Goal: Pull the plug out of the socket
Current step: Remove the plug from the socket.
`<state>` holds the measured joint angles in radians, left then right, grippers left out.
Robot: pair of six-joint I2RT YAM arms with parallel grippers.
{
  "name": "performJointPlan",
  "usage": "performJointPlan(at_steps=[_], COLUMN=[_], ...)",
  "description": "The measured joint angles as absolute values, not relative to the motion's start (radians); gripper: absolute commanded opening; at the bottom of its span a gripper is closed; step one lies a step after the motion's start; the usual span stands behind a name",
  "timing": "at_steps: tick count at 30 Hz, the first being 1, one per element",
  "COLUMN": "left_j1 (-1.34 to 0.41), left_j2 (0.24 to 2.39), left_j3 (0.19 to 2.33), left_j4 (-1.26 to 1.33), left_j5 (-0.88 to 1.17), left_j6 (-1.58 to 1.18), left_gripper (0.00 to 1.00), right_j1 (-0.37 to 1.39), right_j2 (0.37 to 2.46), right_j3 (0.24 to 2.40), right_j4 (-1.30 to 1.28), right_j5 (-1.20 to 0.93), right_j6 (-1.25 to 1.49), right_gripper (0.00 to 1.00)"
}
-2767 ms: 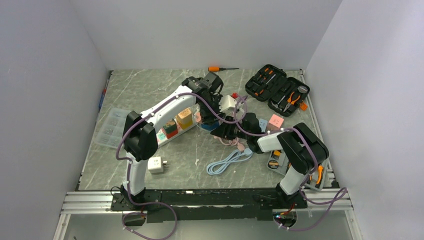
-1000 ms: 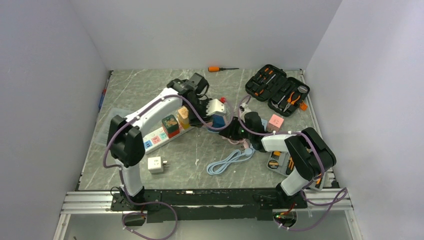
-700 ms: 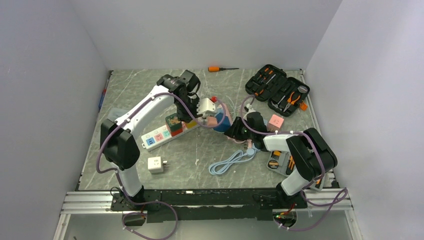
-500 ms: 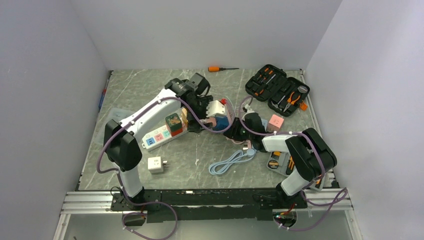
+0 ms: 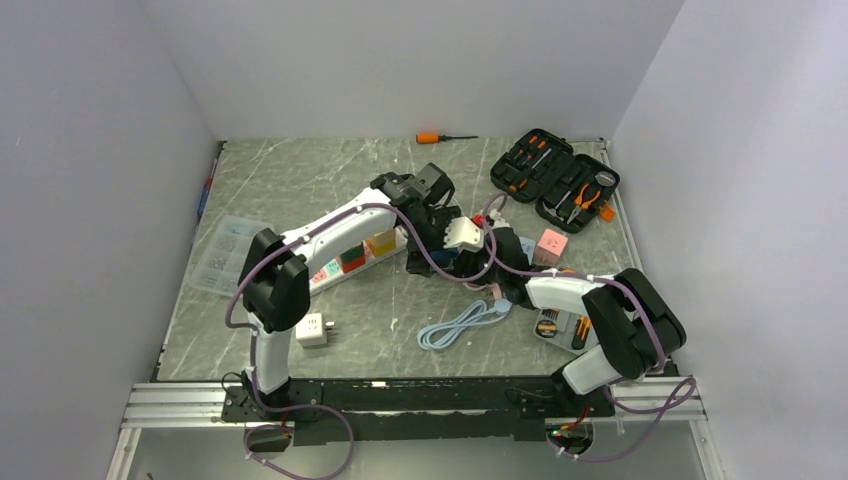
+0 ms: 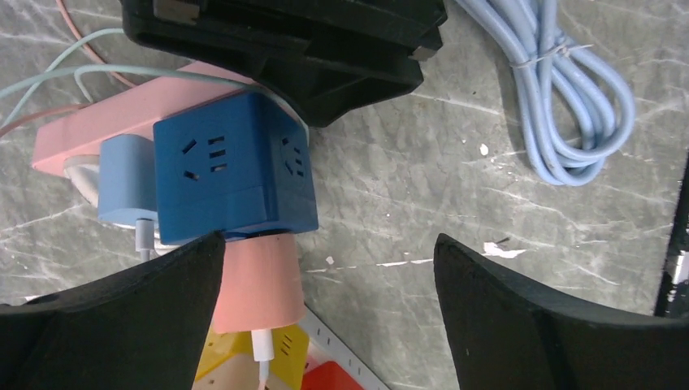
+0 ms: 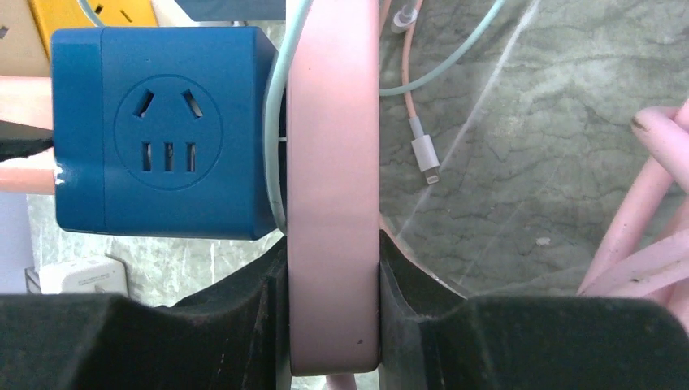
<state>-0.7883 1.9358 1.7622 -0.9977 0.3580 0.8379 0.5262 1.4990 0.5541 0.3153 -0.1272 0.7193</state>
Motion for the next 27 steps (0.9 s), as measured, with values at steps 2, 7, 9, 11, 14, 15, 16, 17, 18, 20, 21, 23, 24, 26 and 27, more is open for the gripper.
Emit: performJointPlan(at_steps=[2, 7, 9, 11, 14, 15, 16, 17, 18, 20, 21, 23, 24, 26, 27], left_j1=[-0.79, -0.79, -0.79, -0.791, -0.793, -0.794, -0.794, -0.794, -0.794, -0.794, -0.794, -0.795, -0.795, -0.794, -0.794], left_j2=[1.955, 1.977, 1.988, 1.995, 1.995, 1.995, 1.995, 1.997, 2.003, 2.014, 2.021, 2.03, 2.035, 2.046, 2.049], left_j3=[1.76, 1.776, 1.789, 1.796, 1.796, 1.796, 1.796, 1.798, 1.806, 1.824, 1.835, 1.847, 1.853, 1.866, 1.87], left_j4=[-0.984, -0.973, -0.973, -0.968, -0.955, -0.953, -0.953, -0.956, -0.961, -0.973, -0.982, -0.995, -1.001, -1.015, -1.018], left_j5=[0.35, 0.319, 0.307, 0.29, 0.276, 0.272, 0.271, 0.27, 0.27, 0.27, 0.271, 0.272, 0.271, 0.27, 0.268], left_j6=[0.85, 0.87, 0.878, 0.884, 0.89, 0.89, 0.891, 0.891, 0.894, 0.896, 0.896, 0.896, 0.895, 0.894, 0.892], left_gripper=[0.99, 0.99, 0.99, 0.99, 0.99, 0.99, 0.99, 0.99, 0.99, 0.99, 0.99, 0.99, 0.99, 0.99, 0.99], right_j1=[0.523, 0.512, 0.507, 0.501, 0.498, 0.498, 0.498, 0.498, 0.497, 0.493, 0.492, 0.489, 0.489, 0.489, 0.489], right_j2=[1.494, 1.494, 1.494, 1.494, 1.494, 1.494, 1.494, 1.494, 1.494, 1.494, 1.494, 1.494, 1.494, 1.494, 1.494], right_j3=[0.554, 0.554, 0.554, 0.553, 0.551, 0.55, 0.549, 0.548, 0.548, 0.546, 0.546, 0.545, 0.544, 0.544, 0.544], right_j4=[0.301, 0.295, 0.295, 0.294, 0.299, 0.3, 0.301, 0.302, 0.304, 0.307, 0.307, 0.307, 0.307, 0.307, 0.307], right_j5=[-0.128, -0.139, -0.147, -0.157, -0.164, -0.166, -0.166, -0.167, -0.168, -0.171, -0.173, -0.176, -0.176, -0.175, -0.175], right_j6=[0.727, 0.739, 0.743, 0.745, 0.746, 0.748, 0.749, 0.749, 0.75, 0.752, 0.753, 0.753, 0.753, 0.754, 0.754], right_gripper=[0.0, 0.0, 0.0, 0.0, 0.0, 0.0, 0.0, 0.0, 0.0, 0.0, 0.0, 0.0, 0.0, 0.0, 0.0])
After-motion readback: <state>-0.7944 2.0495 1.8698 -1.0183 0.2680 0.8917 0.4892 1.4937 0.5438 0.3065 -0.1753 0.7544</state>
